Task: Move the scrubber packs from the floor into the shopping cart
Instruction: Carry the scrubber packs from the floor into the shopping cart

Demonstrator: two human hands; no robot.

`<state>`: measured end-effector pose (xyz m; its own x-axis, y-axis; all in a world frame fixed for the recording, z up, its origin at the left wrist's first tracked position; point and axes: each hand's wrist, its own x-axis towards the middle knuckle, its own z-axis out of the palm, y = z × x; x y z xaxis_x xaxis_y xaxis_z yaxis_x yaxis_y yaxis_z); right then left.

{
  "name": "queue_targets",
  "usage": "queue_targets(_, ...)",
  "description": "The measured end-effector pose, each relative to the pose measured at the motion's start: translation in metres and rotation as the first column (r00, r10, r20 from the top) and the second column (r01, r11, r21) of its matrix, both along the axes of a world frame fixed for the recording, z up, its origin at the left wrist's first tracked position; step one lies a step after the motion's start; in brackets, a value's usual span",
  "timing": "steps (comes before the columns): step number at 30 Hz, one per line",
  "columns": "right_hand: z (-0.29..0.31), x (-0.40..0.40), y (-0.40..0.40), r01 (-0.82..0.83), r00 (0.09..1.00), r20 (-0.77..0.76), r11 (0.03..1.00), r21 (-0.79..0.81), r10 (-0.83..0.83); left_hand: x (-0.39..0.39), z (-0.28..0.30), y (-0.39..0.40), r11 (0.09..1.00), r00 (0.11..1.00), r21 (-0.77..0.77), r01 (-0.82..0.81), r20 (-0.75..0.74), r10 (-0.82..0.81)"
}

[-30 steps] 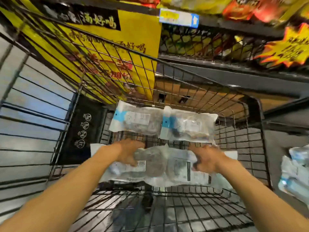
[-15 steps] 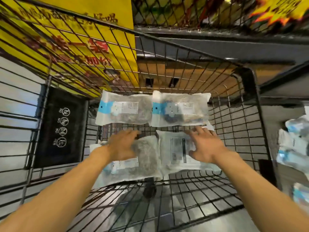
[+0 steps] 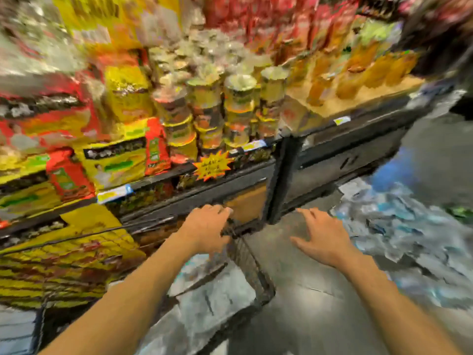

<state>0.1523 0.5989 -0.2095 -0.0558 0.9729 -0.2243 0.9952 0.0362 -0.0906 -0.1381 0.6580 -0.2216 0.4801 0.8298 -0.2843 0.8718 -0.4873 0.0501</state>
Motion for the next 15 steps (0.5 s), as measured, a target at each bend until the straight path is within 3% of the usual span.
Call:
queue_targets(6,0.053,0.193,-0.078,0.368,0.930,-0.040,0.929,0.051,-0.366,0.239,0.063,0.011,0.933,0.942,0.140,0.332,0.007,-0.336)
queue_targets(11,0.063,0.337,-0.155,0.610,0.792,-0.019,0.791,0.037,-0.610,0.426,0.082,-0.012,0.836,0.844,0.180,0.518,0.047,-0.534)
queue_targets(15,0.072,0.409,-0.197,0.733,0.680,-0.065,0.680,0.027,-0.730,0.530,0.090,-0.025,0.764,0.772,0.200,0.613,0.053,-0.633)
